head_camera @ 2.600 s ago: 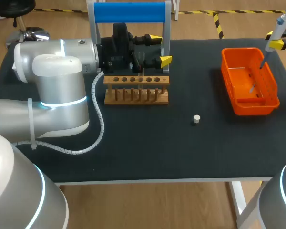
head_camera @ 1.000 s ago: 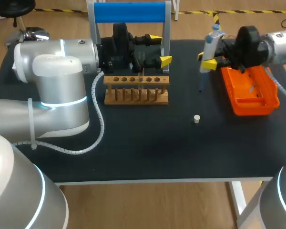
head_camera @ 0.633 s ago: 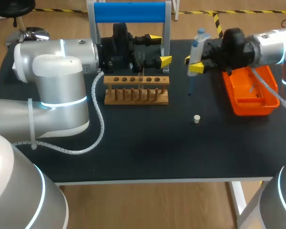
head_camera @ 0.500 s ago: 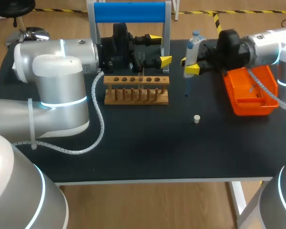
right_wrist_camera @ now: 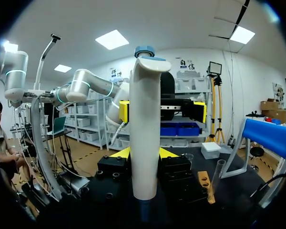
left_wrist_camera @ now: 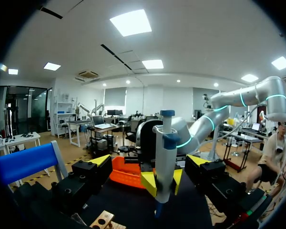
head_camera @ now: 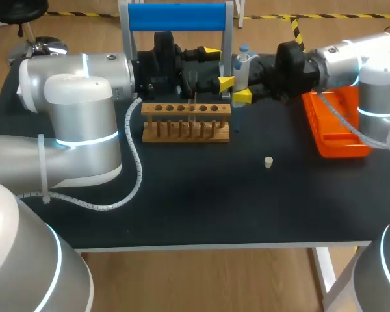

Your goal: Invert the test tube, pick up the pipette, mount the tip to pipette, aspirate from beaker and dispense into the tube, eject the tip, return the pipette, and cap with the stopper.

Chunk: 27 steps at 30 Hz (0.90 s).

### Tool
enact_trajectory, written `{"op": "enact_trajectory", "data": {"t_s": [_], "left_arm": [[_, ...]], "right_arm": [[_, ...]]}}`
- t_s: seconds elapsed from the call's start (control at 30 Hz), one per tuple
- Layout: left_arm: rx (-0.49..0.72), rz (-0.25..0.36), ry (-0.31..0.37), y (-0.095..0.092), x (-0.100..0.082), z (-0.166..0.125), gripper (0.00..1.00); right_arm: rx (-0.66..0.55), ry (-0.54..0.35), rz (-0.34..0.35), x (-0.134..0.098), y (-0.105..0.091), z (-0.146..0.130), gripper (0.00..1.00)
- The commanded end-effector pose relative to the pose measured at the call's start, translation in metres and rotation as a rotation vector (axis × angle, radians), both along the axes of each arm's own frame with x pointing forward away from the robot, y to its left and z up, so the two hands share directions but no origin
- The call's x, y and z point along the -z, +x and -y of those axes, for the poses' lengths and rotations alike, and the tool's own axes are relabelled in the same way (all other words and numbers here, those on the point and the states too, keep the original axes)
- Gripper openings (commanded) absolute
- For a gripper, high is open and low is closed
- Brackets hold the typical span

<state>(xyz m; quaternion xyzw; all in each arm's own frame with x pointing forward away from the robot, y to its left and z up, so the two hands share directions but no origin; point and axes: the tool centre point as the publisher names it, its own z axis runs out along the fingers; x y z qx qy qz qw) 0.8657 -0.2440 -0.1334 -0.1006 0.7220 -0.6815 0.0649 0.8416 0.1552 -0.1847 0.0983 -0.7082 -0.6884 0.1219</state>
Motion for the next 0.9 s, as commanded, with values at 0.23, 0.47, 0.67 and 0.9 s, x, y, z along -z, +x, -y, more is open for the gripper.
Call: {"op": "enact_trajectory", "data": {"t_s": [0.23,0.47,0.67,0.9], "left_arm": [[-0.006,0.002,-0.003,-0.001,0.001,0.002,1.0],[-0.006,0.002,-0.003,-0.001,0.001,0.002,1.0],[-0.006,0.002,-0.003,-0.001,0.001,0.002,1.0],[-0.006,0.002,-0.003,-0.001,0.001,0.002,1.0]], "right_arm": [[0.016,0.012,-0.001,-0.004,0.006,-0.02,0.0],[0.028,0.016,0.004,-0.007,0.007,-0.03,0.0],[0.049,0.019,0.004,-0.005,0.008,-0.035,0.0],[0.078,0.037,-0.003,-0.005,0.012,-0.036,0.0]]}}
